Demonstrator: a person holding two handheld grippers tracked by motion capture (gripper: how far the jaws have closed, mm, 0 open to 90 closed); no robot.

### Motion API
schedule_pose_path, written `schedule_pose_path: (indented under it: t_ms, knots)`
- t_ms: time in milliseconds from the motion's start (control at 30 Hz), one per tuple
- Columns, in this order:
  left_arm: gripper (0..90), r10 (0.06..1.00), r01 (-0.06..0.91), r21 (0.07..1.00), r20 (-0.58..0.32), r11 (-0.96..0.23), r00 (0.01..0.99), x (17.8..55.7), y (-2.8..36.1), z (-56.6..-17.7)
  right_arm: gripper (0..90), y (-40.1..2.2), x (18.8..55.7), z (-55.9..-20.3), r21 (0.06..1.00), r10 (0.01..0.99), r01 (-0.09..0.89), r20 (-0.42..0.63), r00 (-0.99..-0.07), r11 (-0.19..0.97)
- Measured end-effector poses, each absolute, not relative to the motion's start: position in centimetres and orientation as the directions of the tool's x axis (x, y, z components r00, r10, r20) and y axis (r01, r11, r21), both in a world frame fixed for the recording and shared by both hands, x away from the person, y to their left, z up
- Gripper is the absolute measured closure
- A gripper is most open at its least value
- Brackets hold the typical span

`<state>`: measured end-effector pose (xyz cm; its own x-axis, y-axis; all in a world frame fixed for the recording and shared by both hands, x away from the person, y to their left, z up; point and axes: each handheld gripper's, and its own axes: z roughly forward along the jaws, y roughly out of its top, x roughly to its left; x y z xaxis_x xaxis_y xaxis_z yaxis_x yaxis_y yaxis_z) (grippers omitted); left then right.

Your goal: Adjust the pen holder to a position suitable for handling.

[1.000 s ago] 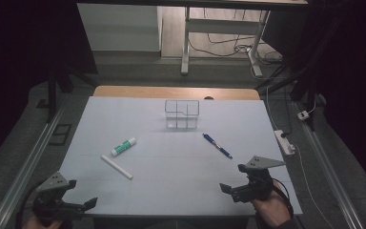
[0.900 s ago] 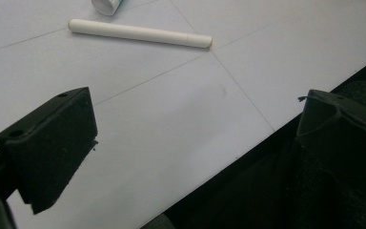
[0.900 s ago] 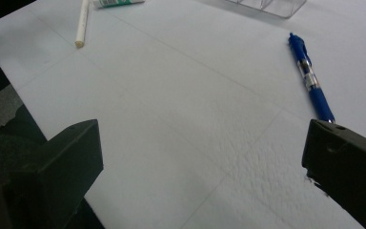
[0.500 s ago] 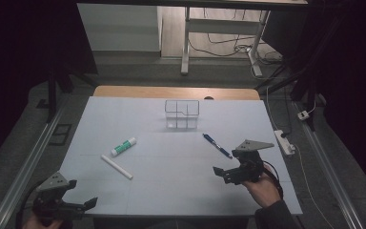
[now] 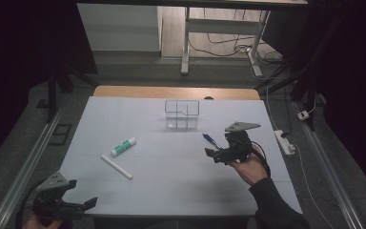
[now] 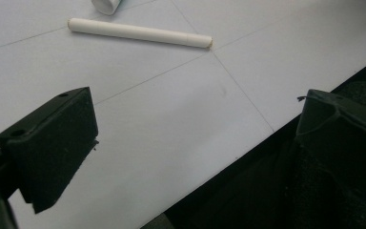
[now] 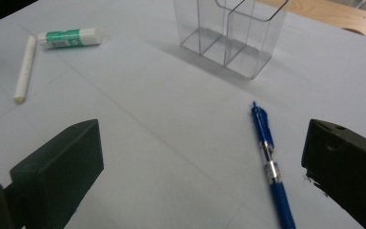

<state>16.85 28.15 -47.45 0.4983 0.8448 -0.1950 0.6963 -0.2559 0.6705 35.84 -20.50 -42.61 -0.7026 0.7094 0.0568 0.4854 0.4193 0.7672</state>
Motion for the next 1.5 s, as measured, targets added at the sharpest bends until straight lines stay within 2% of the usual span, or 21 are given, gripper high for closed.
schedule_pose_path:
  t_ms: [500, 867, 1000, 1033, 1067, 1167, 1500]
  knots:
    - [0.5, 0.842, 0.695, 0.671, -0.198, -0.256, 0.502, 16.9, 28.2, -47.5, 0.0, -17.8, 42.7, -42.5, 0.768, 0.766, 0.502, 0.024, -0.643, 0.397]
    - [0.6, 0.839, 0.694, 0.672, -0.200, -0.258, 0.505, 16.9, 28.2, -47.5, 0.2, -15.5, 48.8, -43.1, 0.751, 0.774, 0.495, -0.033, -0.632, 0.437]
    - [0.6, 0.839, 0.695, 0.672, -0.204, -0.255, 0.505, 16.9, 28.2, -47.5, 9.1, -15.2, 50.5, -43.3, 0.747, 0.766, 0.484, -0.052, -0.640, 0.455]
    - [0.6, 0.839, 0.695, 0.672, -0.204, -0.255, 0.505, 16.9, 28.2, -47.5, 14.2, -15.1, 50.8, -43.4, 0.747, 0.762, 0.484, -0.046, -0.646, 0.456]
    - [0.6, 0.839, 0.695, 0.672, -0.205, -0.255, 0.505, 16.9, 28.2, -47.5, 14.2, -15.1, 50.8, -43.4, 0.747, 0.762, 0.484, -0.046, -0.646, 0.456]
    - [0.7, 0.839, 0.697, 0.671, -0.206, -0.253, 0.504, 16.9, 28.2, -47.5, 29.4, -15.2, 52.3, -43.6, 0.737, 0.750, 0.487, -0.041, -0.660, 0.468]
    - [1.0, 0.838, 0.698, 0.670, -0.209, -0.252, 0.504, 16.9, 28.3, -47.5, 59.5, -14.6, 54.4, -44.1, 0.725, 0.734, 0.495, -0.020, -0.679, 0.478]
